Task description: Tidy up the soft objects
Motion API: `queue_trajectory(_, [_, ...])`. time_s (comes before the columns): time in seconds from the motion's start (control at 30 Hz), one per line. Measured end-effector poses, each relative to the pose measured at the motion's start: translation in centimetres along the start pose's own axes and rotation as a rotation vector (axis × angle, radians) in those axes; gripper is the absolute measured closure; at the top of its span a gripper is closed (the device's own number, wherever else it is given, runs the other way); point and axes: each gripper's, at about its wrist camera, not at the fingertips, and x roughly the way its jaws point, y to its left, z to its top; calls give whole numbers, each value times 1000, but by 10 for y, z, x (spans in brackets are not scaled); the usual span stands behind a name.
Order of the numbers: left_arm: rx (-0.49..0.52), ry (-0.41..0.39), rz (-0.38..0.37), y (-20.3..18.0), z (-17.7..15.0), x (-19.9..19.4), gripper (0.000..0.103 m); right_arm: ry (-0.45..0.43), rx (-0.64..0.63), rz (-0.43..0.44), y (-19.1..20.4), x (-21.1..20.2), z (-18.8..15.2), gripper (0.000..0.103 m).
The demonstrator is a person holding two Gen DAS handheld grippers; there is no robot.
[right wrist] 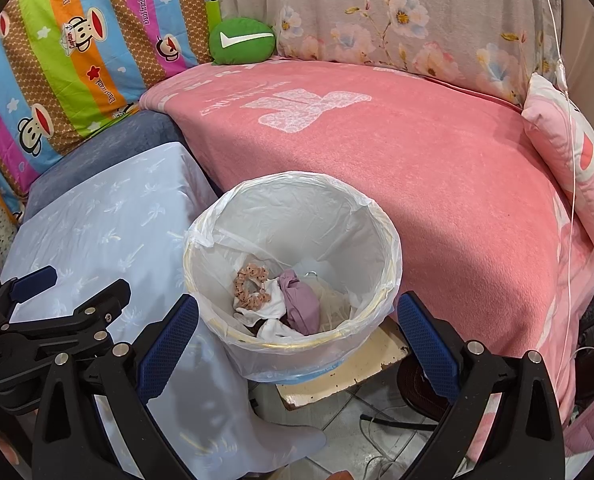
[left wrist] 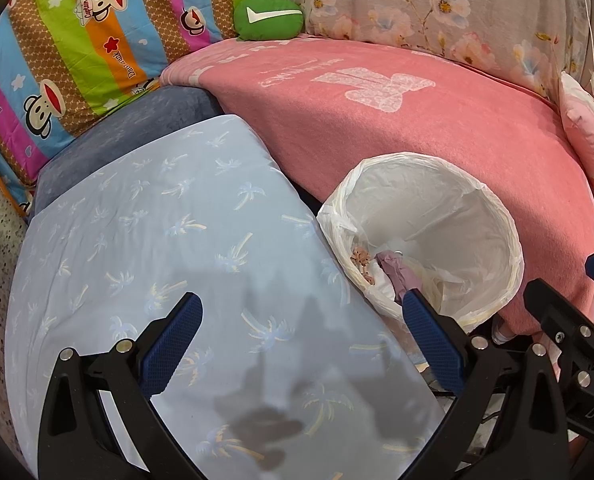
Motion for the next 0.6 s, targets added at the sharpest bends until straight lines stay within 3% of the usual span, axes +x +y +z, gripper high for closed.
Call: queue_trajectory(0.6, [1, 7, -1, 4, -5, 0, 7, 2, 0, 0, 1, -1, -1, 6])
